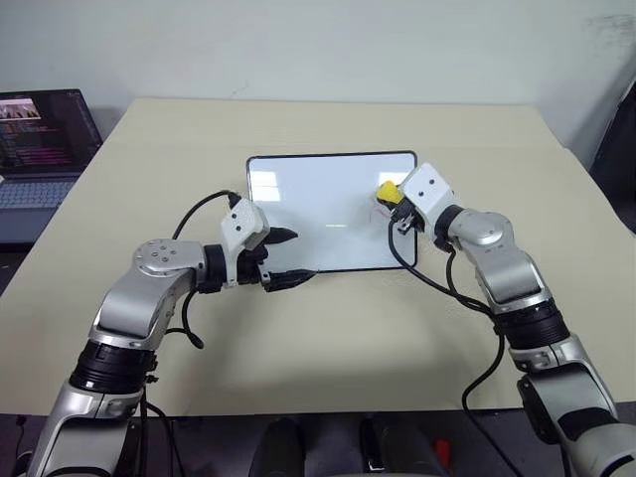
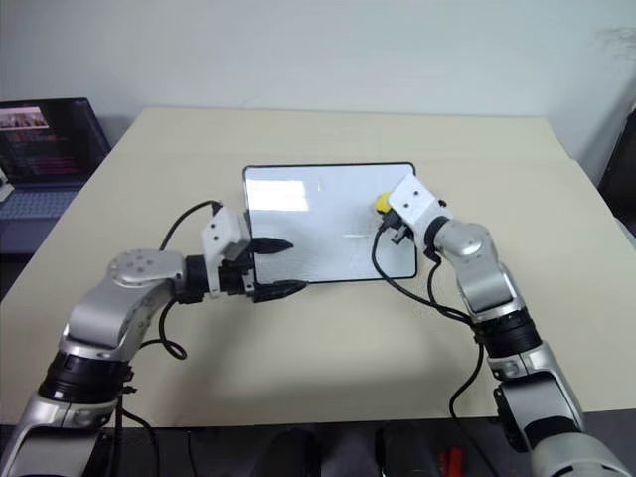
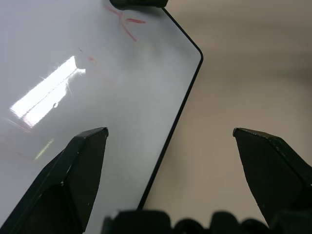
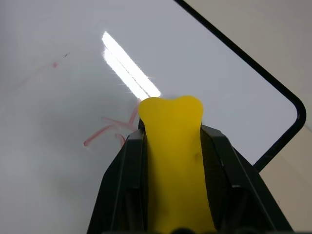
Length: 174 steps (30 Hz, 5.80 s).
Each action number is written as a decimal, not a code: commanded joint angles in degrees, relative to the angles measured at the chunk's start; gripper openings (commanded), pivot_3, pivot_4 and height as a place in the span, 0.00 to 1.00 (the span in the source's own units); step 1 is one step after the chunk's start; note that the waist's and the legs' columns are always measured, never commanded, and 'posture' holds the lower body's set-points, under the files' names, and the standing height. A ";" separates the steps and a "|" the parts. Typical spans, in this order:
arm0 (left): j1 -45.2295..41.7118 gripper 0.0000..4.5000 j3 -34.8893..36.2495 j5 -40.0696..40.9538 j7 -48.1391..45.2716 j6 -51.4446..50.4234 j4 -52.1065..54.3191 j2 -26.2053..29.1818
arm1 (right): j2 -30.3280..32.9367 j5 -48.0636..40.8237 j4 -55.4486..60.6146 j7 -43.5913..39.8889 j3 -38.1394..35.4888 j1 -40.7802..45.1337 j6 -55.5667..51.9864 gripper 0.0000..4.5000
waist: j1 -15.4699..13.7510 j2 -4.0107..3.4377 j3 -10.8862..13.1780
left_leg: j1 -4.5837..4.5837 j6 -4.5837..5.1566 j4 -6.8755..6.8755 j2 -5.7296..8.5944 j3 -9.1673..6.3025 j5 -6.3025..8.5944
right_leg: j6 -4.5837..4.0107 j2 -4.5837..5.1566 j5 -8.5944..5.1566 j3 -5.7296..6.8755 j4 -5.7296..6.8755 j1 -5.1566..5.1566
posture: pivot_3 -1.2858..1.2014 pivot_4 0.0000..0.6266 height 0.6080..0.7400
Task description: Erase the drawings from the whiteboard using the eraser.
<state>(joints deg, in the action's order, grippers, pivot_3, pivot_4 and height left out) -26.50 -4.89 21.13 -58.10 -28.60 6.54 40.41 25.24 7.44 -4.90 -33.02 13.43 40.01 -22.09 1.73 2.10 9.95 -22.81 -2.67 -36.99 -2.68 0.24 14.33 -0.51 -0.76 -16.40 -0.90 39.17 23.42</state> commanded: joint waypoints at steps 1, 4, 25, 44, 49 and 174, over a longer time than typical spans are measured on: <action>-0.85 1.00 0.36 -0.19 -0.08 1.23 1.92 -0.23 | 1.48 1.18 0.61 -3.83 3.28 -3.31 -0.39 0.25 | -0.03 0.02 -0.02 | 0.06 0.00 -0.01 0.00 0.00 0.00 | 0.00 -0.01 0.00 0.03 0.00 -0.07 | 0.52 0.24 1.00; -1.27 1.00 0.40 -0.22 -0.31 1.54 1.22 -0.23 | 0.86 2.22 1.83 -3.13 4.05 -3.84 -0.12 0.25 | 0.21 0.02 -0.02 | 0.23 0.01 -0.02 0.00 0.02 0.00 | 0.01 -0.02 0.00 -0.07 0.12 -0.15 | 0.52 0.24 1.00; 0.52 1.00 1.06 -0.03 -0.90 2.13 0.74 0.23 | -2.36 6.02 -0.10 -2.44 6.09 -0.73 1.57 0.25 | 0.17 0.01 -0.01 | 0.39 0.02 -0.04 -0.02 0.06 -0.05 | -0.06 -0.06 -0.01 -0.12 0.45 -0.11 | 0.52 0.24 1.00; 0.53 1.00 0.43 0.98 -0.61 -1.30 3.43 -0.14 | -0.41 6.24 1.38 -4.70 5.13 -2.19 0.05 0.25 | 0.26 0.02 -0.01 | 0.42 0.02 -0.05 -0.01 0.06 -0.05 | -0.03 -0.06 -0.05 -0.12 0.49 -0.13 | 0.52 0.24 1.00; -0.96 1.00 0.62 0.89 -0.55 -1.63 3.00 -0.39 | -1.82 8.70 -2.25 4.83 1.61 1.52 4.53 0.25 | 0.15 0.01 0.00 | 0.51 0.02 -0.08 0.00 0.04 -0.07 | 0.15 -0.07 -0.15 -0.11 0.71 -0.13 | 0.52 0.24 1.00; 30.34 1.00 24.02 -15.44 52.78 9.87 23.37 -26.23 | -11.27 -26.42 29.86 12.07 -31.00 -42.12 9.63 0.99 | -0.18 0.03 -0.12 | 0.31 -0.06 0.00 -0.07 0.07 -0.02 | 0.47 0.09 0.01 -0.20 -0.04 -0.28 | 0.52 0.24 1.00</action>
<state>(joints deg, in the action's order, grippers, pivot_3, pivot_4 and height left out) 3.79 19.27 7.16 -6.85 -19.65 26.81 14.60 13.25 -17.63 25.59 -20.30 -16.41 -3.27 -14.29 1.56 2.13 9.83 -22.49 -2.73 -37.00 -2.71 0.31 14.31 -0.04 -0.67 -16.38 -1.08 39.13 23.13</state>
